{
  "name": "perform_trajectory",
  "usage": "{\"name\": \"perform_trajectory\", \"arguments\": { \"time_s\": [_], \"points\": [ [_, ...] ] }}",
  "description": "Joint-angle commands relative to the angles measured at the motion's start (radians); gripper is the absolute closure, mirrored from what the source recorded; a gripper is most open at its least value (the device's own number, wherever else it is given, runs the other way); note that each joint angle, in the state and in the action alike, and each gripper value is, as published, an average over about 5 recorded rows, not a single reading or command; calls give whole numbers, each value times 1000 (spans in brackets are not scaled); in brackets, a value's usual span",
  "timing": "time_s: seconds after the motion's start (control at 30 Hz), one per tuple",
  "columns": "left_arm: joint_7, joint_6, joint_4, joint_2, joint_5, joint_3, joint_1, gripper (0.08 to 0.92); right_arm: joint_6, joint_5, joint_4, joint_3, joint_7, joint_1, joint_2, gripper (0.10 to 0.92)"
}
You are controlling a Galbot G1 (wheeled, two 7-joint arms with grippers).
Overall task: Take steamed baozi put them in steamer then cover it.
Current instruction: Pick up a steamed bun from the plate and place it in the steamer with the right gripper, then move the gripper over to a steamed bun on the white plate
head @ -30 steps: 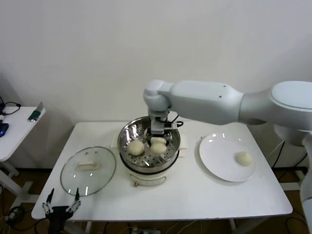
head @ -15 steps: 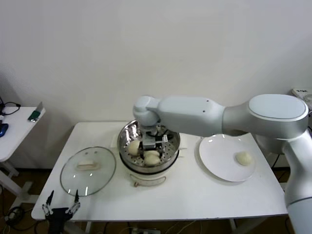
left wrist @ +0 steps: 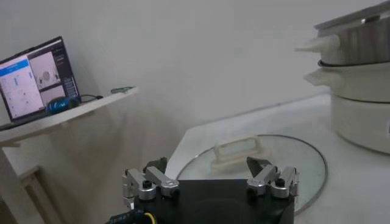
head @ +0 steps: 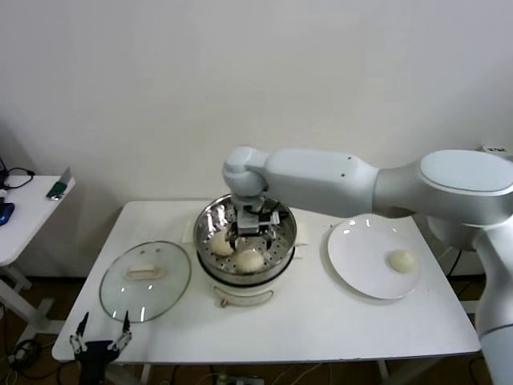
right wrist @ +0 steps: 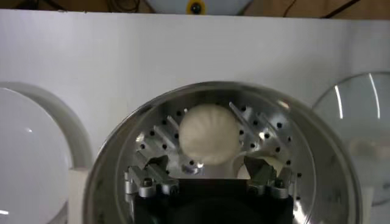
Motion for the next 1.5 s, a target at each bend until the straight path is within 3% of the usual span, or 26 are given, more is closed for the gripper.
{"name": "perform_trajectory", "arguments": {
  "time_s": [0.03, 0.13, 0.27, 0.43, 0.73, 1.13, 1.5],
  "points": [
    [1, 16, -12, 8, 1, 2, -3, 177, -238, 263, -15, -88, 94, 155, -237, 203],
    [1, 21, -21, 16, -1, 2, -1, 177, -388, 355, -16, -176, 184, 210, -351, 203],
    [2, 25, -29, 22, -7, -1, -4, 177, -580, 421, -10, -191, 193, 205, -481, 203],
    [2, 36, -33, 16, -5, -1, -13, 177, -683, 416, -13, -104, 173, 75, -647, 203],
    [3, 58, -66, 2, 18, 1, -10, 177, -583, 134, -219, 195, 112, -269, -726, 203],
    [2, 64, -62, -13, 36, -7, -3, 177, -479, -151, -439, 481, 117, -549, -626, 203],
    [1, 71, -48, -8, 36, -11, -15, 177, -467, -211, -525, 551, 117, -598, -550, 203]
  ]
}}
